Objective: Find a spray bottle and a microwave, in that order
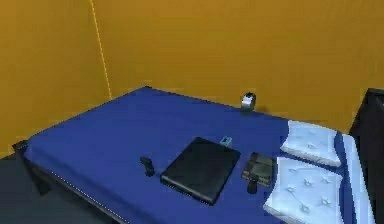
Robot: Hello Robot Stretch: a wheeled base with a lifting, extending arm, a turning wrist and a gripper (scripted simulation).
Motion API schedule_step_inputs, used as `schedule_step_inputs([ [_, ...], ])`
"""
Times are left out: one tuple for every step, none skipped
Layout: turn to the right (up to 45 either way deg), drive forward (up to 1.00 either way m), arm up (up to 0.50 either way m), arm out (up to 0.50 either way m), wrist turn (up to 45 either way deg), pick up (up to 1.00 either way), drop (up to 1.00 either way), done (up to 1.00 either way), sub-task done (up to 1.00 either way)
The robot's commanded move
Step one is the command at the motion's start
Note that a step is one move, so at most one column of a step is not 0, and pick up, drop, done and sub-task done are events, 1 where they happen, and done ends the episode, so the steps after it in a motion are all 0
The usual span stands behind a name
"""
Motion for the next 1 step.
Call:
schedule_step_inputs([
  [-45.0, 0.0, 0.0, 0.0, 0.0, 0.0, 0.0, 0.0, 0.0],
])
